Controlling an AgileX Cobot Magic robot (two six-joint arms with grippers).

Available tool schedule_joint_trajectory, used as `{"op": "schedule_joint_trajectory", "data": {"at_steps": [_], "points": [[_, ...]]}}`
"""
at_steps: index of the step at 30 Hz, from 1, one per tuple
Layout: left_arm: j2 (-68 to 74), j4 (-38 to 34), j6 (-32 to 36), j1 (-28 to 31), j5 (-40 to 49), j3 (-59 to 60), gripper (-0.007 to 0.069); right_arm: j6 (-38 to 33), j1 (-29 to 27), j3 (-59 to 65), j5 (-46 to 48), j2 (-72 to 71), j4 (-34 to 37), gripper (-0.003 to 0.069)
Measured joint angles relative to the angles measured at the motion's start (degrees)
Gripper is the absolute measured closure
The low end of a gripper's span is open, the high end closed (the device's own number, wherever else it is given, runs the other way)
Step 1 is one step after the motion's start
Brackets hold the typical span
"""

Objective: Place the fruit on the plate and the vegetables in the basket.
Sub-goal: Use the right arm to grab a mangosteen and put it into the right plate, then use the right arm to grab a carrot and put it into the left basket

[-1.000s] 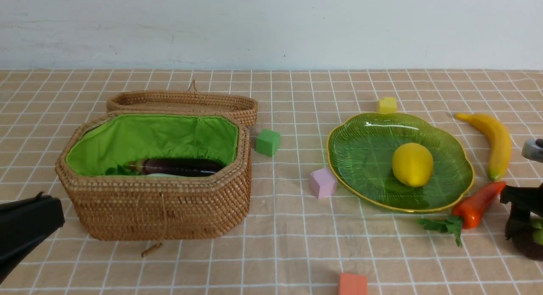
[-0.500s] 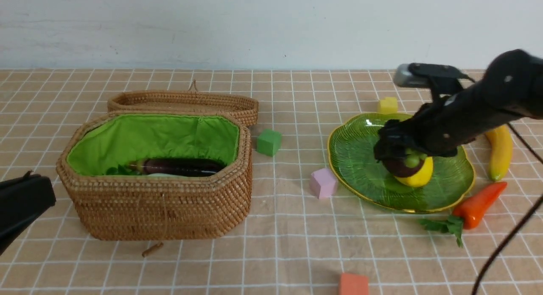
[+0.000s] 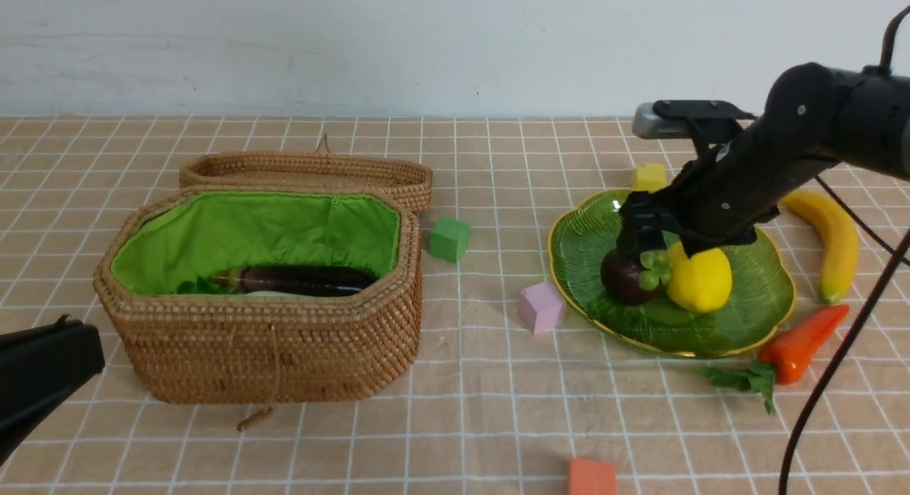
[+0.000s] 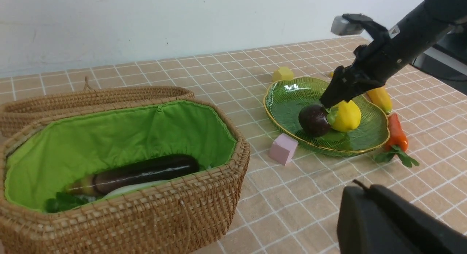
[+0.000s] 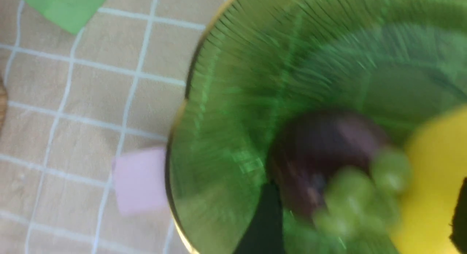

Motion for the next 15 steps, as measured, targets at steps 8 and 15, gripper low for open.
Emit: {"op": "schedule_joint_trajectory", "data": {"at_steps": [8, 15], "points": [[0.0, 0.02, 0.0, 0.0, 0.06, 0.0, 0.0638, 14.95, -12.4, 9.55, 8.17, -11.86, -10.0, 0.0243], [0.0, 0.07, 0.0, 0.0, 0.83, 0.0, 0.0637, 17.46, -24.27, 15.39, 0.65, -7.04, 6.38, 0.0214]]}}
